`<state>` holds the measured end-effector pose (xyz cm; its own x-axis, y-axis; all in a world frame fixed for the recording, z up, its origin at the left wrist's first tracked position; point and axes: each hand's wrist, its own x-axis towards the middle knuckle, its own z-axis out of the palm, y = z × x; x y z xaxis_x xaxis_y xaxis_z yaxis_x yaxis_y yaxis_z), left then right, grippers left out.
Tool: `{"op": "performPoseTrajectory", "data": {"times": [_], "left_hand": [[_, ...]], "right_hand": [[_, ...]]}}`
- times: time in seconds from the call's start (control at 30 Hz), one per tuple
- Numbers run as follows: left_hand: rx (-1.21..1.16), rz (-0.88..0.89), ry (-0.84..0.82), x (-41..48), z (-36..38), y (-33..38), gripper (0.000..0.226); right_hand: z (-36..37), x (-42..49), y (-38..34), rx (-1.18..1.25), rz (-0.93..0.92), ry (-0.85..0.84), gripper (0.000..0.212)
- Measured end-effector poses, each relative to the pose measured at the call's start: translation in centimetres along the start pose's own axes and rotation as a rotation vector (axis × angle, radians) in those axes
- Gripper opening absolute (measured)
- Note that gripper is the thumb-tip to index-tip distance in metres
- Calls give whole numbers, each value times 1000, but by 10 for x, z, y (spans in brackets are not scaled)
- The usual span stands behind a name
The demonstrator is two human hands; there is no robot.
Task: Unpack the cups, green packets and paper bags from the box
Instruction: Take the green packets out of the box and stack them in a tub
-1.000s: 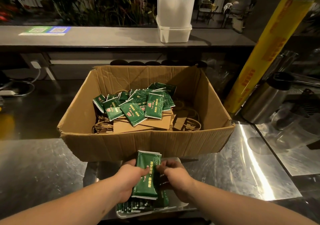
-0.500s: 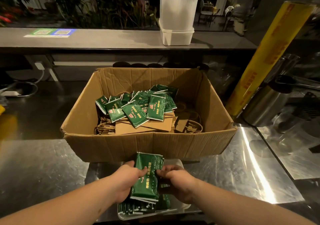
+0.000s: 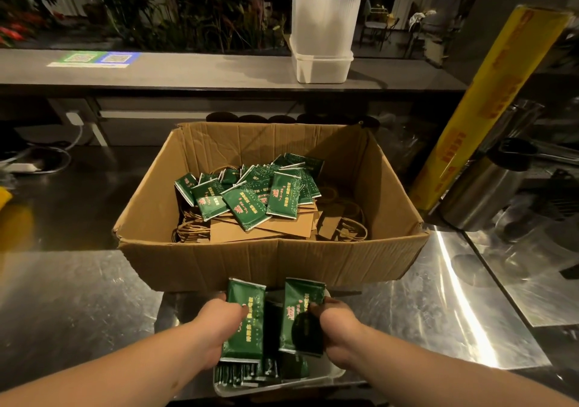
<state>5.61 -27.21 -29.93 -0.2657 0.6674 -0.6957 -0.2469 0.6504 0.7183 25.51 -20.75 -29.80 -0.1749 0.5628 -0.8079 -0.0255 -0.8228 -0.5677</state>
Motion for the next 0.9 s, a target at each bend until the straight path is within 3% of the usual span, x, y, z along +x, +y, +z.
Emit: {"op": "performPoseTrajectory", "data": {"times": [0.1,0.17,0.23,0.37,0.47,0.53,0.63,0.7,0.77,0.83,0.9], "left_hand": [[-19,-8,27,-25,7,14,51],[-16,-57,-39,-22,12,11,32],[-24,-102,-86,-25,19,12,29],[66,-87,-63,-14,33,6,56],[121,-111,-16,-8,40,5,90],[91,-137,11,-9,45,7,92],[73,-150,26,-9,57,5,74],[45,-155,-7,-9,64,5,44],[-14,-188,-49,-12,65,8,27],[-50,-223,-130,-11,61,10,30],[-91,-239,-184,-10,55,12,33]], "right_hand": [[0,-1,-1,-1,15,-29,24],[4,-3,0,-35,35,-83,23],[11,-10,0,-87,13,-140,22],[21,-13,6,-214,-50,-129,11],[18,-7,7,-293,-172,21,35],[14,-8,6,-420,-273,83,38],[12,-14,2,-498,-300,-2,17],[12,-15,0,-483,-228,-79,12],[9,-14,-3,-467,-203,-117,24],[3,-10,-6,-463,-181,-158,48],[-2,-4,-6,-491,-128,-198,56]]}}
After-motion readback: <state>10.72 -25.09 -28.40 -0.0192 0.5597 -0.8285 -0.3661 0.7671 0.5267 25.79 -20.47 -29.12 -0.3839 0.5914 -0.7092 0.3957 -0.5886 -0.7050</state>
